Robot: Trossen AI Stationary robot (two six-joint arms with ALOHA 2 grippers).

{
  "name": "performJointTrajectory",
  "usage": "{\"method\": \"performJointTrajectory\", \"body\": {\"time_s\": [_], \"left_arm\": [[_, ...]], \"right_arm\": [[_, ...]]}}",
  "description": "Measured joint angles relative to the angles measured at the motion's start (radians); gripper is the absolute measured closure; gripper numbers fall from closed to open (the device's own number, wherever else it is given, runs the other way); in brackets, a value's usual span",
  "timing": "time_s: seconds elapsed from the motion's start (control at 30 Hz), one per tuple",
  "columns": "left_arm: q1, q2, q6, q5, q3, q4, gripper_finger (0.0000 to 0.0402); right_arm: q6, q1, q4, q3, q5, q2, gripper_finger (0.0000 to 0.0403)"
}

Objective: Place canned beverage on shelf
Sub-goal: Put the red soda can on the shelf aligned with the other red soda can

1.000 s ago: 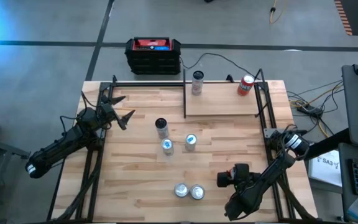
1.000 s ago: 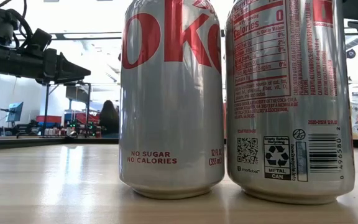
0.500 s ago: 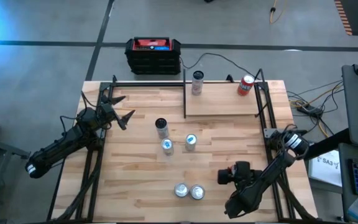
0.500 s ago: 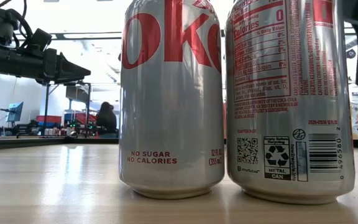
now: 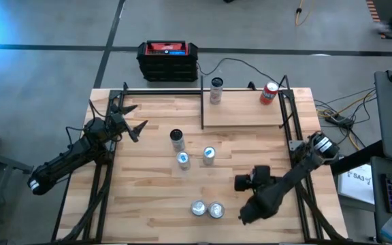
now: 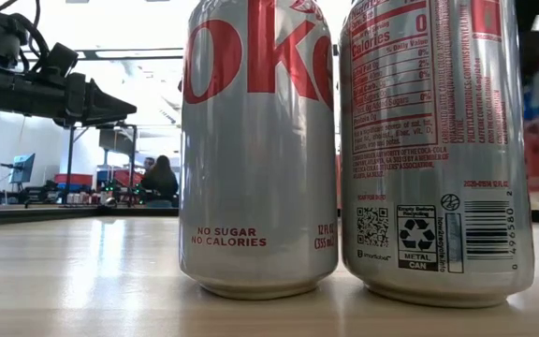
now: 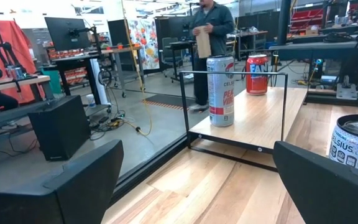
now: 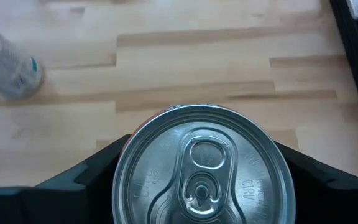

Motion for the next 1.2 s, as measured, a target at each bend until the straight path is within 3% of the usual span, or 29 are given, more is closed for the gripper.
{"method": "performJointTrajectory", "body": {"time_s": [0.33, 0.73, 1.2], "left_arm": [[0.0, 0.0, 0.0, 0.0, 0.0, 0.0, 0.0003], [0.0, 0.0, 0.0, 0.0, 0.0, 0.0, 0.0003], [0.0, 0.0, 0.0, 0.0, 0.0, 0.0, 0.0003]], "right_arm": [[-0.145, -0.242, 0.001, -0.04, 0.098, -0.082, 0.0095], [-0.253, -0.587, 0.028, -0.04, 0.161, -0.083, 0.0116], [-0.319, -0.803, 0.037, -0.019, 0.197, -0.085, 0.0104]]}}
